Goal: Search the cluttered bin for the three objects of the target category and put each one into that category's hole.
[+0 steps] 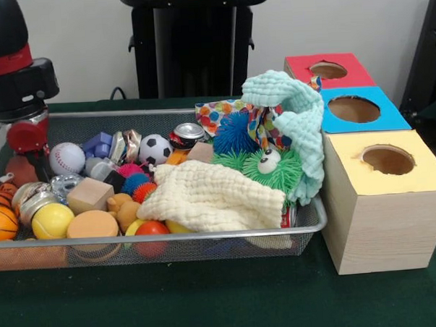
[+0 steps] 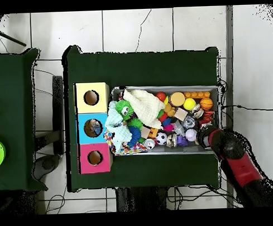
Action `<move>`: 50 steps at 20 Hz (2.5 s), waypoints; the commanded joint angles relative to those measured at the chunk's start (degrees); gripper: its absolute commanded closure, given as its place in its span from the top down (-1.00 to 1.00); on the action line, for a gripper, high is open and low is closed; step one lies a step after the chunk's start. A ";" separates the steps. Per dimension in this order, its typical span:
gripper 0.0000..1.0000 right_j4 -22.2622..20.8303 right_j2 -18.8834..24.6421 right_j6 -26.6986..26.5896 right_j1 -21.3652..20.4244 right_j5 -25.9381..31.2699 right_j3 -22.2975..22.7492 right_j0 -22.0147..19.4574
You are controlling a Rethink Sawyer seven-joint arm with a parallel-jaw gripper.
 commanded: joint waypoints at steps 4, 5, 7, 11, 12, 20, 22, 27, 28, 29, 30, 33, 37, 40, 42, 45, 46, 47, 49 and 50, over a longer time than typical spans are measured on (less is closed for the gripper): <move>1.00 4.71 7.60 14.86 0.35 -6.09 8.04 2.57; 1.00 5.14 7.86 15.01 0.09 -6.24 8.45 2.67; 1.00 6.39 8.13 15.50 -0.83 -5.85 9.40 3.42; 1.00 9.37 8.35 19.15 -3.48 -8.60 12.75 5.50; 1.00 10.40 8.43 20.36 -4.47 -9.25 13.90 6.19; 1.00 12.66 12.37 21.29 -4.44 -15.33 17.03 4.90; 1.00 11.78 13.18 18.97 -3.28 -14.29 15.87 3.75; 1.00 10.55 13.93 17.54 -1.74 -14.40 14.67 2.44; 1.00 10.50 13.87 17.14 -1.53 -14.11 14.36 2.33; 1.00 10.51 13.87 16.74 -1.38 -13.69 14.13 2.22; 1.00 10.26 13.90 16.31 -1.13 -13.66 13.86 2.05; 1.00 9.80 12.86 14.36 -1.01 -12.40 12.61 2.21; 1.00 9.87 7.26 9.60 -2.56 -6.14 8.80 4.61; 1.00 9.85 2.23 7.64 -4.86 -1.47 6.53 6.89; 1.00 9.09 0.16 6.15 -4.93 1.12 4.32 7.56; 1.00 7.72 -2.35 4.83 -5.29 4.09 1.64 8.33; 1.00 7.22 -2.88 4.46 -5.11 4.45 0.79 8.32; 1.00 6.63 -3.24 4.11 -4.97 4.71 0.03 8.24; 1.00 5.30 -4.15 3.26 -4.84 6.10 -1.85 8.17; 1.00 4.68 -4.54 2.97 -4.86 7.09 -2.71 8.19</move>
